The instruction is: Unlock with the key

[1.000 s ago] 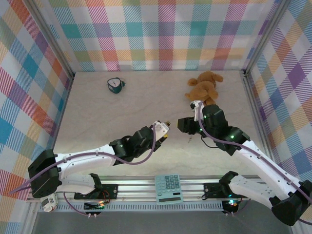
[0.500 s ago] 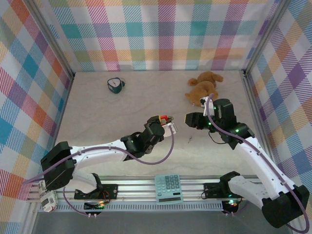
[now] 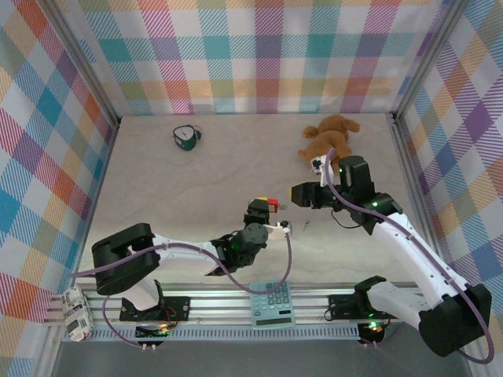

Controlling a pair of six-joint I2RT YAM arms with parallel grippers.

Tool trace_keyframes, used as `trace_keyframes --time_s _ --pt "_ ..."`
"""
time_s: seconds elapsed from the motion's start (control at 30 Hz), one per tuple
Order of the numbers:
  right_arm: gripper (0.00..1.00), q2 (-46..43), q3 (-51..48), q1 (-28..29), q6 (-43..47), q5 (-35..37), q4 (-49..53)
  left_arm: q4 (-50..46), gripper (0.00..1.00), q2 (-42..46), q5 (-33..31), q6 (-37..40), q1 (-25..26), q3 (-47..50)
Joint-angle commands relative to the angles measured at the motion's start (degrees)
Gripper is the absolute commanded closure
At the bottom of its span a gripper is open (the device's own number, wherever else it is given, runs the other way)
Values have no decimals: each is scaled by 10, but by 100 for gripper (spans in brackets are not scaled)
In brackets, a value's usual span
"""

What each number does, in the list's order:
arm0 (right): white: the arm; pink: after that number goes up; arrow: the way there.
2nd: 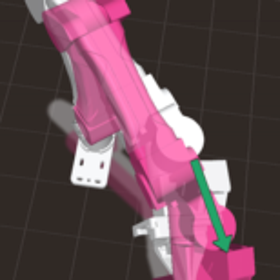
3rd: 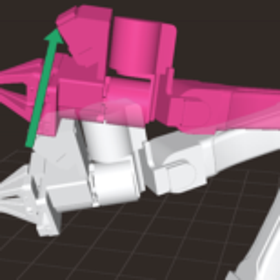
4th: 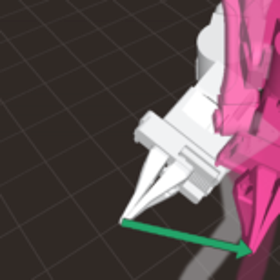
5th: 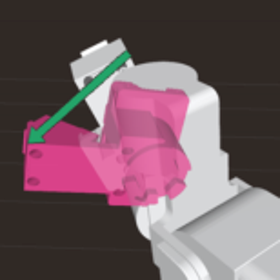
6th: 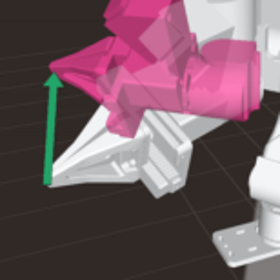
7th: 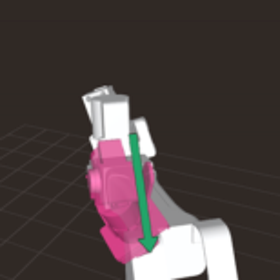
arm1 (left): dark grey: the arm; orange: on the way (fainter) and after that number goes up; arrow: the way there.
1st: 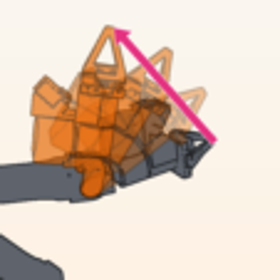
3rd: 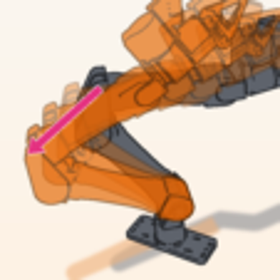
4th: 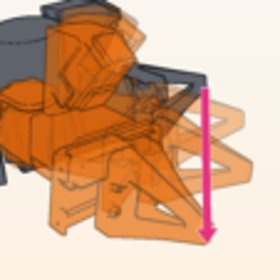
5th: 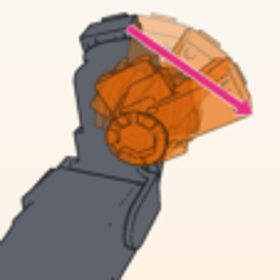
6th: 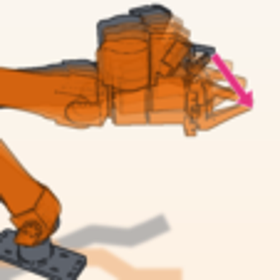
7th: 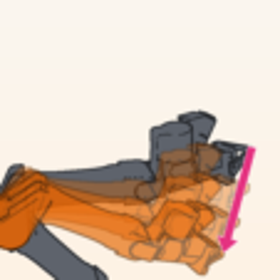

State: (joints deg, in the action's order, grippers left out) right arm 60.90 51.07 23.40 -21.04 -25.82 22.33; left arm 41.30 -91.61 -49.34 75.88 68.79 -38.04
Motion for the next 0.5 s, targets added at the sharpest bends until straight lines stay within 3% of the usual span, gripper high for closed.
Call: trace_keyframes --time_s 0.0,0.47 --pt "52 19 -8 -2 23 -21 0 98 78 -16 -28 50 13 9" --pt "56 64 -9 36 52 3 52 107 78 -49 -31 62 25 -6"
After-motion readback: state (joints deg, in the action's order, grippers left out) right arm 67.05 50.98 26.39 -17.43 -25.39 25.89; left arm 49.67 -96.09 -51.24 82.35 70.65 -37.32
